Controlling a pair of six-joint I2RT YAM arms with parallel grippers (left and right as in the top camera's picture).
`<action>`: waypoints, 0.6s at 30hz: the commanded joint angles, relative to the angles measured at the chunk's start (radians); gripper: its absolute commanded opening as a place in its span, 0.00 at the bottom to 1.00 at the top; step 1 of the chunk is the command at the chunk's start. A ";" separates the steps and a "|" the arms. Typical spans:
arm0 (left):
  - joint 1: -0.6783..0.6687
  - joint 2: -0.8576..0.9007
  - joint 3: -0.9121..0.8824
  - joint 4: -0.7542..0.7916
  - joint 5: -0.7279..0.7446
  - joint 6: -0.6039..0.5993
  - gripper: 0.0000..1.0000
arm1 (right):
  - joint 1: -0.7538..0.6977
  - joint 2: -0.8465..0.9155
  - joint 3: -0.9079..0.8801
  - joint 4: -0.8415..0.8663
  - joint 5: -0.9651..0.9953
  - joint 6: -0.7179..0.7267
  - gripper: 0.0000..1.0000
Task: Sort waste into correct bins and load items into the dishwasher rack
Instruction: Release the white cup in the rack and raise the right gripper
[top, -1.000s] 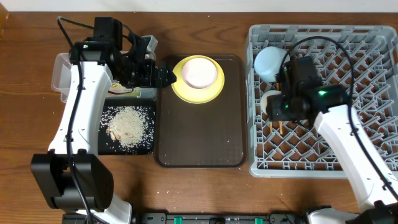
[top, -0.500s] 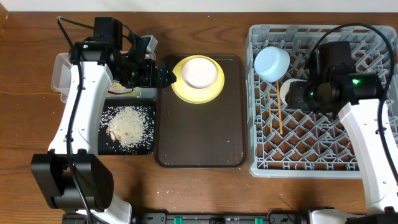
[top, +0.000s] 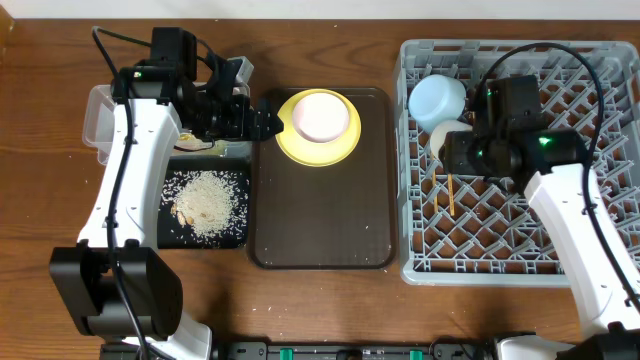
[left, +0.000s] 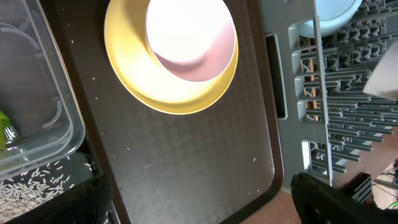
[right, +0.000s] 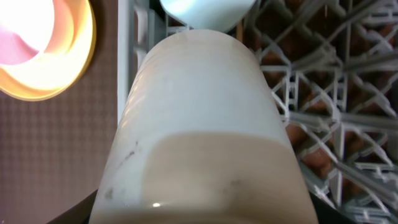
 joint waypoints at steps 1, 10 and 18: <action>0.002 0.002 -0.002 -0.002 -0.010 0.003 0.95 | 0.008 0.002 -0.042 0.045 -0.004 0.019 0.11; 0.002 0.002 -0.002 -0.002 -0.010 0.003 0.95 | 0.008 0.029 -0.072 0.080 -0.004 0.018 0.13; 0.002 0.002 -0.002 -0.002 -0.010 0.003 0.95 | 0.015 0.105 -0.072 0.094 -0.004 0.018 0.18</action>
